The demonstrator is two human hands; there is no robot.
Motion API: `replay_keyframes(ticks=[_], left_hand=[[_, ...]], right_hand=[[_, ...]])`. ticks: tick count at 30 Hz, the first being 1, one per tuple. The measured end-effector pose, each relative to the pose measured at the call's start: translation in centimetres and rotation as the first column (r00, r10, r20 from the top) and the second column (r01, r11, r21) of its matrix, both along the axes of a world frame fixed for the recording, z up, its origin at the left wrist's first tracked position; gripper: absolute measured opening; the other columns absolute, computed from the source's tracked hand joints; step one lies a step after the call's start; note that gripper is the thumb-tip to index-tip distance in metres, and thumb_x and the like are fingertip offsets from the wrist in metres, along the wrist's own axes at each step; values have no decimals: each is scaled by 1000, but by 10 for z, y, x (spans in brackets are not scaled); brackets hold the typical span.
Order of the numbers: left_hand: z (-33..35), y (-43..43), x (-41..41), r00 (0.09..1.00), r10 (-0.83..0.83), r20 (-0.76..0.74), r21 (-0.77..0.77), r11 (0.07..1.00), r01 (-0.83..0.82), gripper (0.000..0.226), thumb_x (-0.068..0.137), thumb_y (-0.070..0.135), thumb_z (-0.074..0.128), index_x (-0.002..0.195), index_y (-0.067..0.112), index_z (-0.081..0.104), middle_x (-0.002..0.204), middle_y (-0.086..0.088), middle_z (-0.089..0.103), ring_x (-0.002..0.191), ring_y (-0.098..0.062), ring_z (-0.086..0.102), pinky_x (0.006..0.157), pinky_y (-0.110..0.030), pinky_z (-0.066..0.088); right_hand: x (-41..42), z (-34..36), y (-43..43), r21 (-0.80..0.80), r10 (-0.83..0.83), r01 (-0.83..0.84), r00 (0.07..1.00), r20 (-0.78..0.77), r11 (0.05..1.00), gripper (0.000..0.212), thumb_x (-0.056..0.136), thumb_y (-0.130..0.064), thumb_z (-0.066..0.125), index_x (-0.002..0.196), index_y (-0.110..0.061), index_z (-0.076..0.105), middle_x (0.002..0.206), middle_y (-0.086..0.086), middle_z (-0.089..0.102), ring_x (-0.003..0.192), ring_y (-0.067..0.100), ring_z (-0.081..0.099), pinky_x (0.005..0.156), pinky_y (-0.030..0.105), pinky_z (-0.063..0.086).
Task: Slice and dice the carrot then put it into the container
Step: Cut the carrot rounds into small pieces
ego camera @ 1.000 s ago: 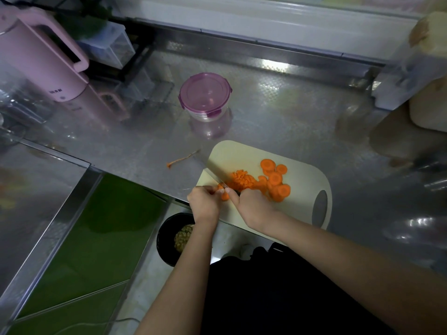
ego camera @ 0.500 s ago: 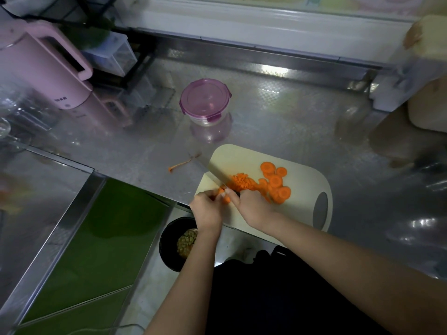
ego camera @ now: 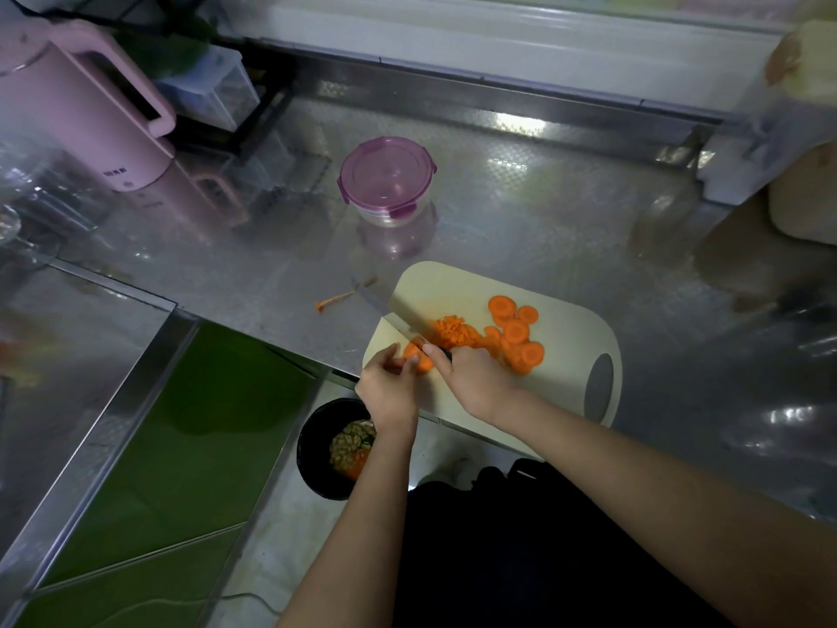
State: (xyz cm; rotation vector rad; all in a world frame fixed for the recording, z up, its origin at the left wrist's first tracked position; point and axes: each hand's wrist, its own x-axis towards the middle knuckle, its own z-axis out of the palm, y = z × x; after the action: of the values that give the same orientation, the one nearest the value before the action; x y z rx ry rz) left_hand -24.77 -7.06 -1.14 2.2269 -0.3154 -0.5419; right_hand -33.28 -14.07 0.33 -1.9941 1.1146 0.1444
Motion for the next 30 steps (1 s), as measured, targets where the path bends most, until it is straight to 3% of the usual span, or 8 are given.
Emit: replay_keyframes(ticks=[3, 6, 9, 13, 22, 26, 30], left_hand=[[-1, -2, 1, 998, 28, -51, -4, 1000, -29, 20, 83, 20, 70, 97, 7, 75, 94, -6, 73, 89, -17, 65, 74, -11, 40], [1, -4, 3, 992, 68, -109, -11, 998, -69, 17, 81, 16, 72, 95, 7, 75, 96, -7, 73, 93, -16, 65, 79, -14, 43], [1, -5, 4, 989, 83, -121, -21, 996, -86, 17, 80, 15, 72, 95, 7, 75, 96, -6, 73, 93, -14, 64, 77, -10, 41], [1, -5, 2, 990, 86, -115, -28, 996, -90, 14, 80, 15, 72, 91, 8, 76, 94, -4, 73, 93, -13, 65, 83, -16, 45], [4, -6, 2, 990, 89, -109, 5, 996, -89, 15, 81, 16, 71, 92, 8, 76, 95, -3, 73, 91, -9, 63, 78, -9, 40], [5, -6, 2, 989, 91, -113, 6, 996, -91, 17, 81, 15, 72, 95, 6, 75, 96, -6, 73, 85, -8, 61, 76, -10, 41], [4, -7, 3, 994, 59, -89, 23, 998, -57, 16, 82, 14, 71, 95, 5, 75, 96, -6, 73, 80, -6, 57, 76, -11, 41]], right_hand=[[0, 4, -3, 7, 1, -1, 1000, 10, 1000, 59, 99, -53, 27, 58, -13, 44, 69, 11, 55, 78, 32, 59, 68, 34, 42], [-2, 8, -7, 2, 4, -4, 1000, 21, 1000, 62, 99, -52, 27, 55, -11, 45, 61, 6, 51, 72, 27, 55, 65, 31, 37], [-10, 9, -6, -16, -10, 12, 997, 70, 1000, 65, 99, -51, 28, 65, -4, 57, 67, 9, 59, 71, 24, 57, 66, 32, 42], [-22, 8, -1, -20, -28, 31, 993, 110, 999, 64, 98, -51, 30, 73, -2, 63, 68, 10, 60, 74, 27, 60, 67, 32, 42], [-21, 12, 1, -24, -18, 20, 997, 82, 1000, 62, 97, -53, 30, 56, -11, 48, 61, 9, 55, 68, 28, 58, 63, 34, 41], [-18, 18, 4, -53, 12, -10, 999, 30, 999, 61, 97, -55, 27, 58, -13, 46, 64, 9, 55, 69, 29, 58, 66, 37, 45], [-12, 24, 6, -27, 17, -18, 1000, -18, 999, 59, 99, -52, 27, 58, -12, 43, 60, 6, 48, 69, 28, 52, 63, 32, 39]])
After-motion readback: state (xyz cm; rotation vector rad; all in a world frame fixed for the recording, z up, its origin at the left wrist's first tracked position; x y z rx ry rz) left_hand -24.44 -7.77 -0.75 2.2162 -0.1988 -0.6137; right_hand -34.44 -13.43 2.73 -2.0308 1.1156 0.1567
